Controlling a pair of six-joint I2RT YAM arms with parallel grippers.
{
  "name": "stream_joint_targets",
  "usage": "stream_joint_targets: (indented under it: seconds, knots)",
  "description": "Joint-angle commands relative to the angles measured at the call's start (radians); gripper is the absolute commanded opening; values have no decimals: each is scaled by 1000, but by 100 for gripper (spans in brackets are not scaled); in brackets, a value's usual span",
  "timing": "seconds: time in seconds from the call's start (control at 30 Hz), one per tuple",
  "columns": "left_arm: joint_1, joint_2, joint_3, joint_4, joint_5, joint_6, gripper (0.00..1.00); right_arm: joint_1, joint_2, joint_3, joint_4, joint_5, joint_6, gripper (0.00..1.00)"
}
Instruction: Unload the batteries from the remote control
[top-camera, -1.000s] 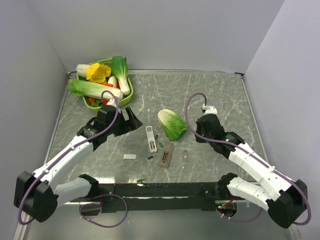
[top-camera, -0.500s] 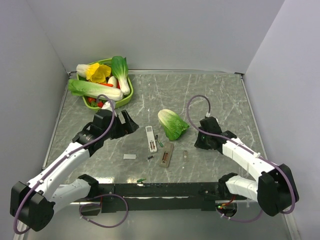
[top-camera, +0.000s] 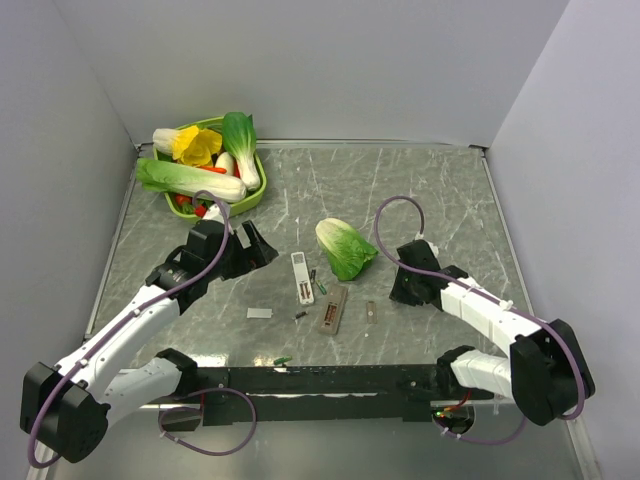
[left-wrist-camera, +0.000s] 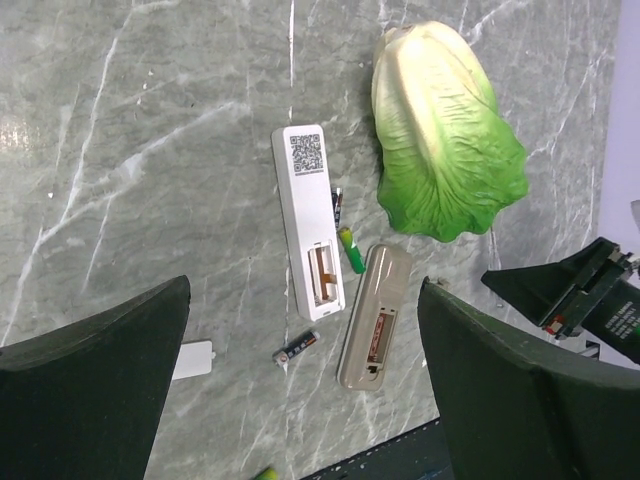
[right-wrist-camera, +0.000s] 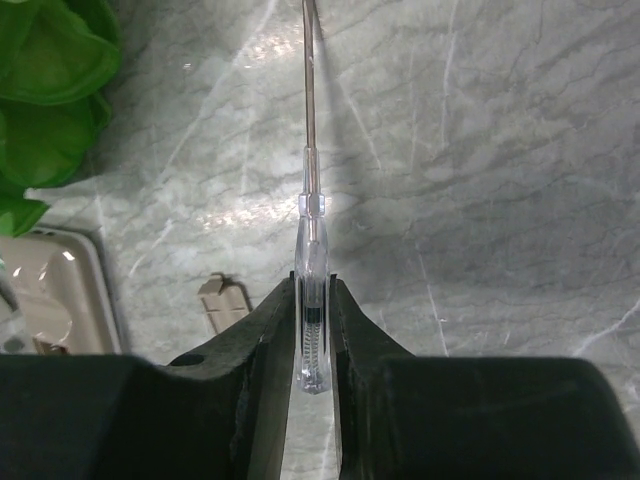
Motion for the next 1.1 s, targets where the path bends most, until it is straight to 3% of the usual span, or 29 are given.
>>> stream_joint_targets:
  seconds: [0.0,0.3,0.5,0.6,0.87,1.07]
  knots:
    - [1,-19,-3,39,-1,-22,99,-7,32,-17,-4,39,27,26]
    - [1,-28,-6,50,5,-42,99,-5,81,5,-49,83,74,33]
    - [1,-27,-12,55,13,-43,99,-7,58,55,-106,112,36,44]
    - [1,-27,-9,73,35,-31,99,-7,-4,98,-142,128,-13,55]
    - [1,-91,-44,245,195,24,99,-2,-261,178,-225,74,-194,96]
    - [1,-197,-112,384,249,95,99,-2,-465,207,-261,94,-249,100]
